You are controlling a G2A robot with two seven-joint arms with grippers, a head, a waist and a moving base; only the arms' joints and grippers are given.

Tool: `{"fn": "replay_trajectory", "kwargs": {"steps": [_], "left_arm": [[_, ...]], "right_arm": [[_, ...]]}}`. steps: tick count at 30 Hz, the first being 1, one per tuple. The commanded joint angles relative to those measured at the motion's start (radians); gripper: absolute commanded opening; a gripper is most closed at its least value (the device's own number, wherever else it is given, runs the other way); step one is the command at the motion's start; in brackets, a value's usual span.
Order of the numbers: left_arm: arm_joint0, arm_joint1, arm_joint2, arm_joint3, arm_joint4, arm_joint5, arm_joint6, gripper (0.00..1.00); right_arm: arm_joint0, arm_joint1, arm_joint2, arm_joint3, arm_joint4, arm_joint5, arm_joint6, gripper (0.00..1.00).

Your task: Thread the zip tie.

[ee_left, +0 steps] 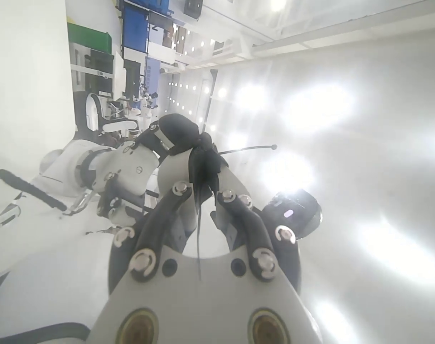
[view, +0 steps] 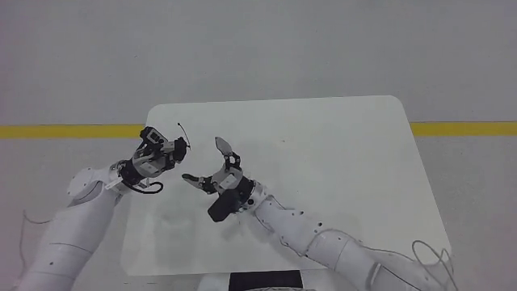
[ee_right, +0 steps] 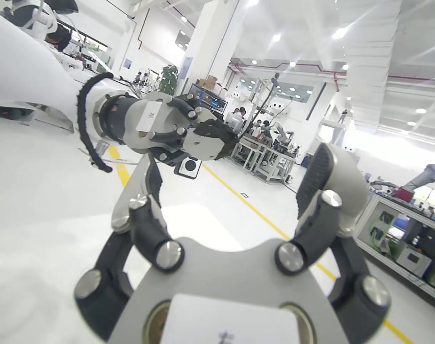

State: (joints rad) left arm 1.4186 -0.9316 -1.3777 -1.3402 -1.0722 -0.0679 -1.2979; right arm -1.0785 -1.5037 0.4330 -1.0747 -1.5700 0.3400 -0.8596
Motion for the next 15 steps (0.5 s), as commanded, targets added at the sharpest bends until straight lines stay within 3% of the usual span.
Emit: {"fn": "replay_trajectory", "kwargs": {"steps": [1,2,9,15], "left_arm": [[0.000,0.000,0.000,0.000,0.000,0.000,0.000,0.00],[0.000,0.000,0.000,0.000,0.000,0.000,0.000,0.00],[0.000,0.000,0.000,0.000,0.000,0.000,0.000,0.00],[0.000,0.000,0.000,0.000,0.000,0.000,0.000,0.00]], "right_arm": [[0.006,0.000,-0.004,0.003,0.000,0.000,0.013,0.71],[0.008,0.000,-0.006,0.003,0.000,0.000,0.017,0.51],[0.012,-0.006,-0.010,0.005,0.000,0.000,0.038,0.35],[0.016,-0.013,-0.011,0.010,0.000,0.000,0.047,0.28]]}}
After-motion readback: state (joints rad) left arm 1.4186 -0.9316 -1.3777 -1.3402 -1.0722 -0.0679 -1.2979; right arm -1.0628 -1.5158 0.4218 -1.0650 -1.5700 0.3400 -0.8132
